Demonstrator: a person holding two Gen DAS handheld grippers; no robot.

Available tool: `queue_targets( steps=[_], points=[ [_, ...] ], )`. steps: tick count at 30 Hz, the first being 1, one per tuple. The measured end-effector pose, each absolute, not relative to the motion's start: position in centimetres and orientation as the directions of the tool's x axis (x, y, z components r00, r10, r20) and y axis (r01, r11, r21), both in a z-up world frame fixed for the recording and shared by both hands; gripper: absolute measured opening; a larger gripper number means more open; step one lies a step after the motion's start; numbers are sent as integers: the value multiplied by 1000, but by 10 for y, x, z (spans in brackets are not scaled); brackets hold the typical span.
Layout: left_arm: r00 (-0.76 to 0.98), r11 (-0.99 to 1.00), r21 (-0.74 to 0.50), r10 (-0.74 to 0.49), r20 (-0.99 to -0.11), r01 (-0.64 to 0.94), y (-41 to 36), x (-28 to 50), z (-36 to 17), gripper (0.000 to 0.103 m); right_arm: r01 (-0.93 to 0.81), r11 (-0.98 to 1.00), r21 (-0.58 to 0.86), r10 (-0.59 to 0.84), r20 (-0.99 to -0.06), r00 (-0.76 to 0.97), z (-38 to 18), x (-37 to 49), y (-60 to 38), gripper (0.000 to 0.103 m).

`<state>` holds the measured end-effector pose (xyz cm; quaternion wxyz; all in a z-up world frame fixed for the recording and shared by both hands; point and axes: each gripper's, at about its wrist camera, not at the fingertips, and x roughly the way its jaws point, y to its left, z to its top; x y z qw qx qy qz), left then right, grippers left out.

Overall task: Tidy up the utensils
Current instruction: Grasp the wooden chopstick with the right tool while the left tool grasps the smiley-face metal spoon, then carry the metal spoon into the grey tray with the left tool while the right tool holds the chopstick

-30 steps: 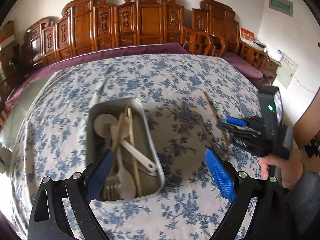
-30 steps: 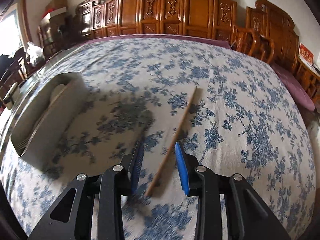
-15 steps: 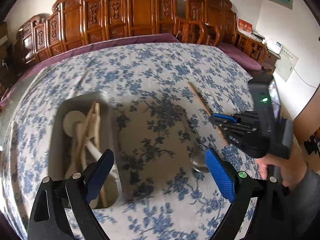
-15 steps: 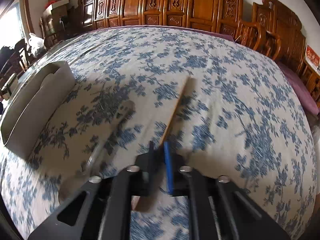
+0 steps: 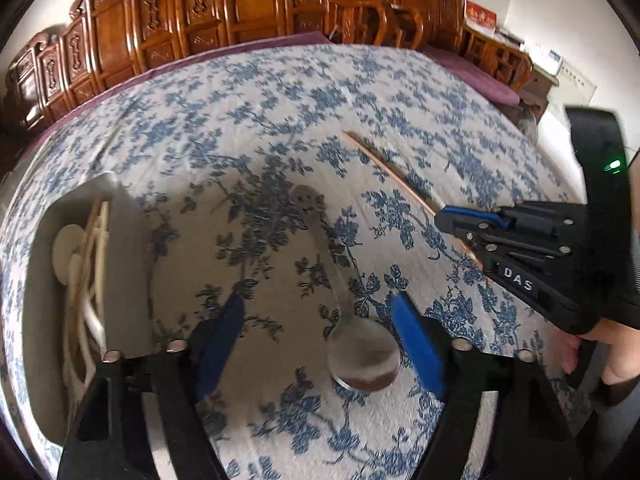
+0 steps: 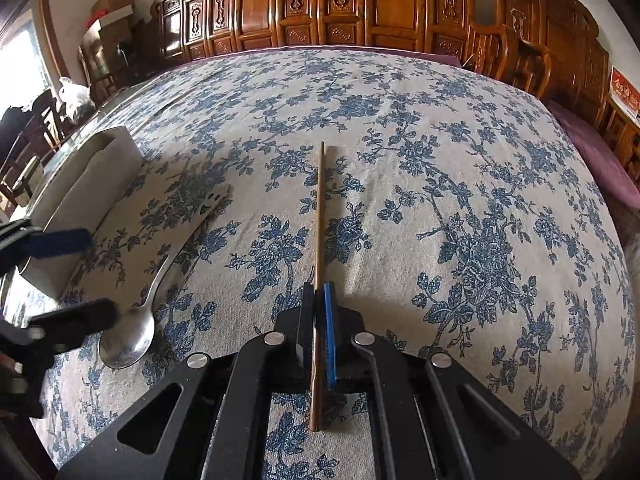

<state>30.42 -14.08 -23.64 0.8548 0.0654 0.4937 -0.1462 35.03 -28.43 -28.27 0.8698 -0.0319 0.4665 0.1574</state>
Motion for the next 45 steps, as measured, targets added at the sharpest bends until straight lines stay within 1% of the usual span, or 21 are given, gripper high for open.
queue_targets(
  steps=[1, 2, 3, 4, 6, 7, 8, 13, 16, 17, 21, 29, 32, 38, 45],
  points=[
    [463, 948, -26, -179, -868, 317, -144, 306, -240, 65, -304, 949, 89, 242, -822, 516, -283, 350, -284, 6],
    [459, 948, -23, -175, -871, 318, -146, 308, -242, 61, -305, 949, 85, 239, -822, 517, -283, 351, -284, 6],
    [454, 948, -21, -172, -874, 318, -148, 309, -244, 53, -306, 948, 82, 238, -822, 517, -283, 350, -283, 6],
    [444, 947, -20, -168, -880, 319, -151, 311, -248, 49, -307, 948, 81, 238, -822, 517, -283, 351, -283, 6],
    [429, 948, -18, -161, -889, 318, -154, 314, -253, 37, -307, 948, 86, 242, -823, 515, -283, 351, -284, 6],
    [423, 949, -21, -160, -892, 316, -155, 315, -255, 35, -306, 948, 89, 243, -823, 514, -282, 351, -285, 6],
    [419, 949, -24, -162, -894, 314, -156, 316, -256, 30, -306, 948, 90, 244, -823, 513, -282, 351, -285, 6],
    [415, 955, -11, -139, -899, 296, -162, 324, -257, 27, -306, 949, 78, 234, -824, 517, -282, 350, -283, 6],
    [412, 956, 0, -126, -903, 293, -164, 327, -257, 17, -306, 949, 77, 233, -824, 517, -282, 350, -283, 6],
    [409, 956, 2, -124, -904, 294, -164, 327, -257, 9, -306, 949, 75, 232, -823, 518, -282, 350, -282, 6],
    [400, 954, -6, -132, -907, 301, -163, 325, -256, 5, -307, 949, 70, 229, -823, 520, -282, 349, -282, 6],
    [445, 952, 13, -130, -886, 304, -149, 304, -236, 5, -284, 957, 57, 209, -815, 540, -284, 345, -280, 6],
    [464, 957, 3, -139, -875, 291, -141, 299, -222, 5, -278, 959, 51, 201, -815, 544, -284, 342, -279, 6],
    [500, 960, -16, -160, -851, 280, -127, 288, -201, 5, -261, 962, 85, 219, -811, 542, -284, 334, -281, 6],
    [535, 959, -26, -179, -826, 282, -118, 278, -183, 5, -244, 967, 78, 203, -816, 541, -283, 323, -278, 6]
  ],
)
